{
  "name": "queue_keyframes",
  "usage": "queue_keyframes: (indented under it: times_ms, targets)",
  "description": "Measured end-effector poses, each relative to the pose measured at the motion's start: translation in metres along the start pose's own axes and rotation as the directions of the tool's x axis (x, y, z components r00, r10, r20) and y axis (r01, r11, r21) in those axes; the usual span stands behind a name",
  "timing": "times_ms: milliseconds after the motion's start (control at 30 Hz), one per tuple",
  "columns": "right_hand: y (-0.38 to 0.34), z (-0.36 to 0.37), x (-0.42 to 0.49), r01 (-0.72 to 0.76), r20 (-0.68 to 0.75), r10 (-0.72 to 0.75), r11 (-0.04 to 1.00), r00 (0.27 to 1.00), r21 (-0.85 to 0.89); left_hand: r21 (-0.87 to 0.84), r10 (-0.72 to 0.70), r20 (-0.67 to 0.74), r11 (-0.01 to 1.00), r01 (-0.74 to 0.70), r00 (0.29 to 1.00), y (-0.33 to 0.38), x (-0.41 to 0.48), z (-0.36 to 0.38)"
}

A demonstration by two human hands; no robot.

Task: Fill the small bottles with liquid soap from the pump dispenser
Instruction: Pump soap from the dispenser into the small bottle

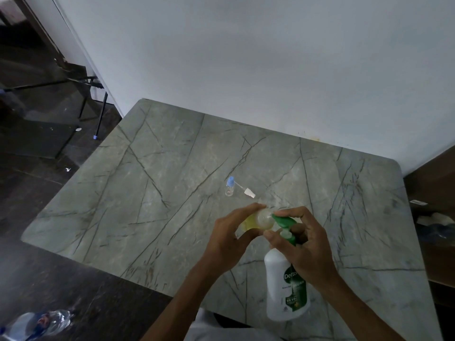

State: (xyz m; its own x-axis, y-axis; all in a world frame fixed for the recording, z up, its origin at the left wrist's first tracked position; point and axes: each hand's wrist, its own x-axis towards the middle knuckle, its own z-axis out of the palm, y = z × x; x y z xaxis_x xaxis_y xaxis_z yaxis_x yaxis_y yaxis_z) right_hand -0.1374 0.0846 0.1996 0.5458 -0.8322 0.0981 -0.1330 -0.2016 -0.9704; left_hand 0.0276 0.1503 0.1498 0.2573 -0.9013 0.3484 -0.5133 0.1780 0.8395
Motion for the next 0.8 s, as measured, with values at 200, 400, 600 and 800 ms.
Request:
queue_keyframes:
  times_ms: [200, 400, 600, 800]
  targets:
    - [0.0002, 0.0006, 0.0014, -0.005, -0.027, 0.004, 0.999, 1.0, -0.032, 0.022, -0.027, 0.014, 0.999, 0.027, 1.0, -0.002, -0.0023, 0.0021]
    - [0.002, 0.0003, 0.0016, 0.001, -0.069, -0.004, 0.999, 0.998, -0.032, 0.027, -0.006, 0.009, 1.0, 0.006, 1.0, -0.0016, -0.0052, 0.0046]
    - [-0.0002, -0.0019, 0.0029, -0.055, 0.004, 0.055, 0.998, 0.998, 0.002, 0.023, -0.023, -0.007, 0.999, 0.023, 1.0, -0.0006, -0.0056, 0.003]
    - [0.0014, -0.0015, 0.0006, -0.014, 0.001, 0.014, 1.0, 1.0, -0.007, 0.021, -0.03, -0.01, 0.999, 0.03, 0.999, -0.0005, -0.0044, 0.0049]
